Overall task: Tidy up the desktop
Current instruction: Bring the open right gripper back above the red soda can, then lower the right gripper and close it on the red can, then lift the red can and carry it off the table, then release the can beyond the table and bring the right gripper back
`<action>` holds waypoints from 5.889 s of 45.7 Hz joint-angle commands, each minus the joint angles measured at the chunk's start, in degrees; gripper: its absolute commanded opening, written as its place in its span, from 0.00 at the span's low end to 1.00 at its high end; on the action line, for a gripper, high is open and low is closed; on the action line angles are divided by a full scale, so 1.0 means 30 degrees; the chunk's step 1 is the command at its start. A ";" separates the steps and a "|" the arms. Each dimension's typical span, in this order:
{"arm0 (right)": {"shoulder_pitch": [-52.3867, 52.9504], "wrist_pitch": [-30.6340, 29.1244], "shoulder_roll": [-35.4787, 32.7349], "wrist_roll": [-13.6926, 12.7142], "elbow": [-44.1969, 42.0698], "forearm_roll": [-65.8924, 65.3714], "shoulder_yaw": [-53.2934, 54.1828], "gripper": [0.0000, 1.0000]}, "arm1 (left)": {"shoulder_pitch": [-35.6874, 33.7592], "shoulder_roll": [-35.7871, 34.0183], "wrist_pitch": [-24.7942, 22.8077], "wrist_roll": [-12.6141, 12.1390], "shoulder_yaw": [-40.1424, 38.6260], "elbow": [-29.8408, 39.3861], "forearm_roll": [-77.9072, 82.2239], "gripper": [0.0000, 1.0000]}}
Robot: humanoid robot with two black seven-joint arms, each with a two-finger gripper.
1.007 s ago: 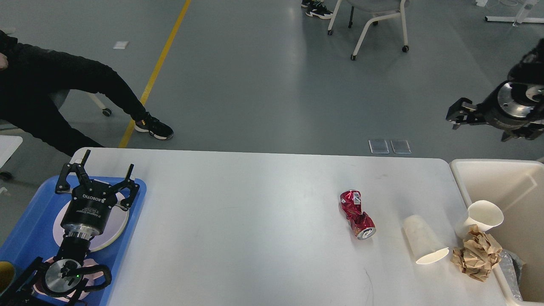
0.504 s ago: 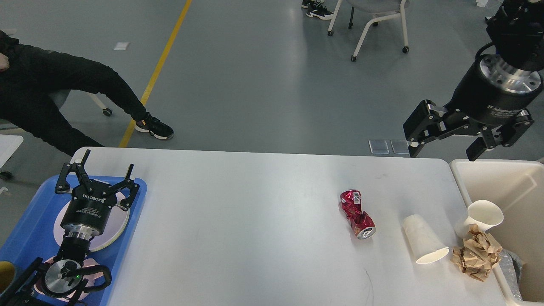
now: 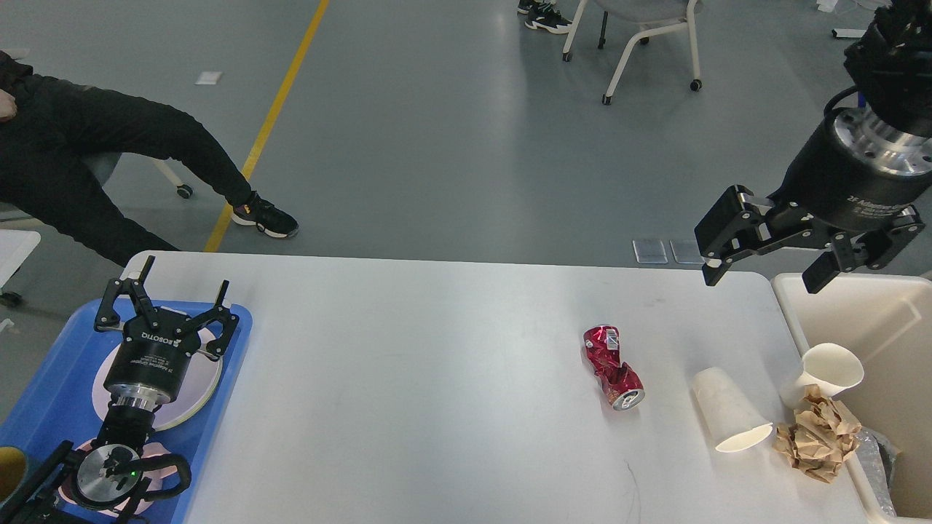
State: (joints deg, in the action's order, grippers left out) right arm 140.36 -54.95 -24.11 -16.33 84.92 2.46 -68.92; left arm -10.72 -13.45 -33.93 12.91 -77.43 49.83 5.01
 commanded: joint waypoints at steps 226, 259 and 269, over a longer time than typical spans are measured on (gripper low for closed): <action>-2.3987 1.9693 -0.5703 0.2895 -1.3621 0.2665 0.0437 0.00 | -0.0002 0.0001 0.0000 0.0031 0.0029 0.0000 0.0000 0.96; -3.6915 2.0161 0.1445 0.2924 -2.7281 0.2694 0.5774 0.00 | -0.0002 0.0001 0.0000 0.0002 0.0029 0.0000 0.0000 0.96; -3.6973 2.0366 0.1416 0.2895 -2.7281 0.2694 0.5745 0.00 | -0.0002 0.0000 0.0000 0.0002 0.0029 0.0000 0.0000 0.96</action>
State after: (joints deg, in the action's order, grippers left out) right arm 29.58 5.99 -19.80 -7.65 3.06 10.54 -51.55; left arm -10.72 -13.45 -33.93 12.97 -77.37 49.83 5.01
